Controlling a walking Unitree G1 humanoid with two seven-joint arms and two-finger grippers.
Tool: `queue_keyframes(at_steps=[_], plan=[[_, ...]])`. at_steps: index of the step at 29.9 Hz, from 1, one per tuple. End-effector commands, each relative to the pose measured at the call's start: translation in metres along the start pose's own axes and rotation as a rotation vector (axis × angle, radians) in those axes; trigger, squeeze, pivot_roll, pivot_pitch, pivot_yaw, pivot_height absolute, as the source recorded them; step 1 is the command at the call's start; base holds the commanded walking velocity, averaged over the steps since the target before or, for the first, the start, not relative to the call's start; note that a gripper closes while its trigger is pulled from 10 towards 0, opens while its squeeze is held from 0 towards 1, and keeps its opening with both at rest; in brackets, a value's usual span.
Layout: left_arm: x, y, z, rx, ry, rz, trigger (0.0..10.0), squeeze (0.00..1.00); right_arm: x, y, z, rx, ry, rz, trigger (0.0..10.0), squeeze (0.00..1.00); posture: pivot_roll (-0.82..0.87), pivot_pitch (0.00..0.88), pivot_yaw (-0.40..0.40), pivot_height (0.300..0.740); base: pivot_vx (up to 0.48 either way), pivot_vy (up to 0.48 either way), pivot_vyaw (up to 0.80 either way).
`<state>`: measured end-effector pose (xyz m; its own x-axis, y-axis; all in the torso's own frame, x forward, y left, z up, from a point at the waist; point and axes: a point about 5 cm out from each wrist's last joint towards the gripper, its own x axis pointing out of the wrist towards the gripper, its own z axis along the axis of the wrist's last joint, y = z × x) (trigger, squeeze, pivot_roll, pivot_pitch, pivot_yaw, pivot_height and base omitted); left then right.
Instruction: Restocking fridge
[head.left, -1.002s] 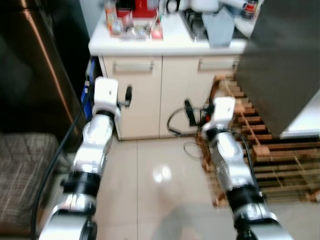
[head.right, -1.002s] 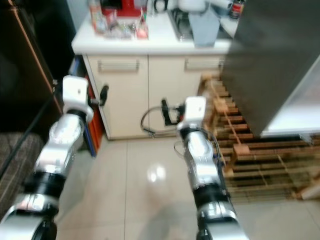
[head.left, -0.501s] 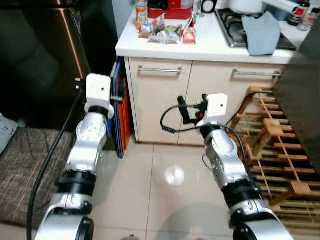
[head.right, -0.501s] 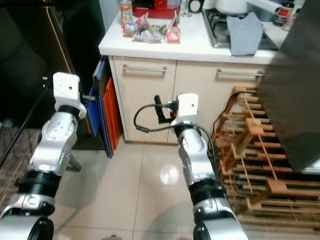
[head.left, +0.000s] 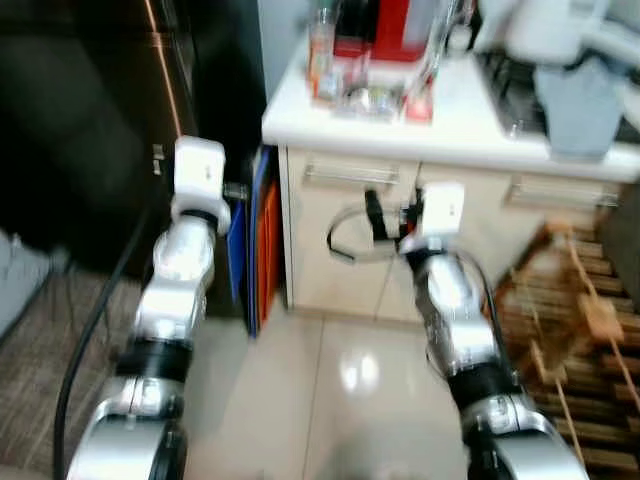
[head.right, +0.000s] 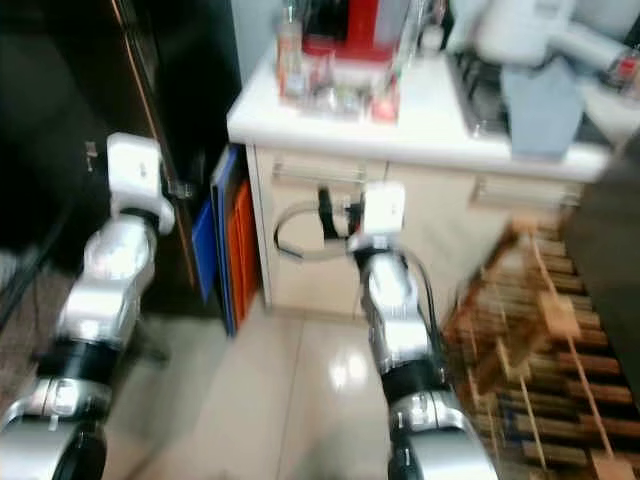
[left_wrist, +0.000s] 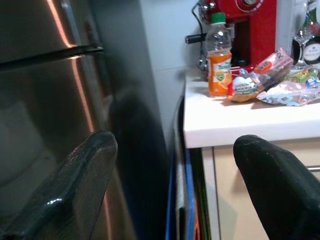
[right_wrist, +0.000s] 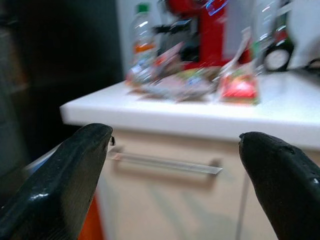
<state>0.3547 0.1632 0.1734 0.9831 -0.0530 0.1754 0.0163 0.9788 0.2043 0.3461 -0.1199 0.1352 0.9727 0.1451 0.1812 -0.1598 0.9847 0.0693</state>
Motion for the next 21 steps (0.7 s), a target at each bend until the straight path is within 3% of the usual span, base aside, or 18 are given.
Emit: queue_keyframes(at_steps=[1,7,14,21], plan=[[0.001,-0.009,0.004,0.003,-0.019,-0.04,10.0,0.0,0.008,-0.008,0.021,-0.021,-0.088,-0.042,10.0,0.0,-0.02,0.0,0.021,0.74,0.48,0.0,0.0],[0.002,-0.017,0.014,0.022,-0.081,-0.108,10.0,0.0,0.019,-0.019,0.049,-0.045,-0.183,-0.112,10.0,0.0,-0.01,0.0,0.018,0.74,0.48,0.0,0.0],[0.002,-0.021,0.019,0.043,-0.107,-0.137,10.0,0.0,0.023,-0.021,0.059,-0.086,-0.212,-0.126,10.0,0.0,-0.01,0.0,0.016,0.74,0.48,0.0,-0.11],[0.003,-0.021,0.023,0.062,-0.132,-0.134,10.0,0.0,0.029,-0.009,0.095,-0.126,-0.362,-0.071,10.0,0.0,-0.01,0.0,0.018,0.74,0.48,0.0,0.0]])
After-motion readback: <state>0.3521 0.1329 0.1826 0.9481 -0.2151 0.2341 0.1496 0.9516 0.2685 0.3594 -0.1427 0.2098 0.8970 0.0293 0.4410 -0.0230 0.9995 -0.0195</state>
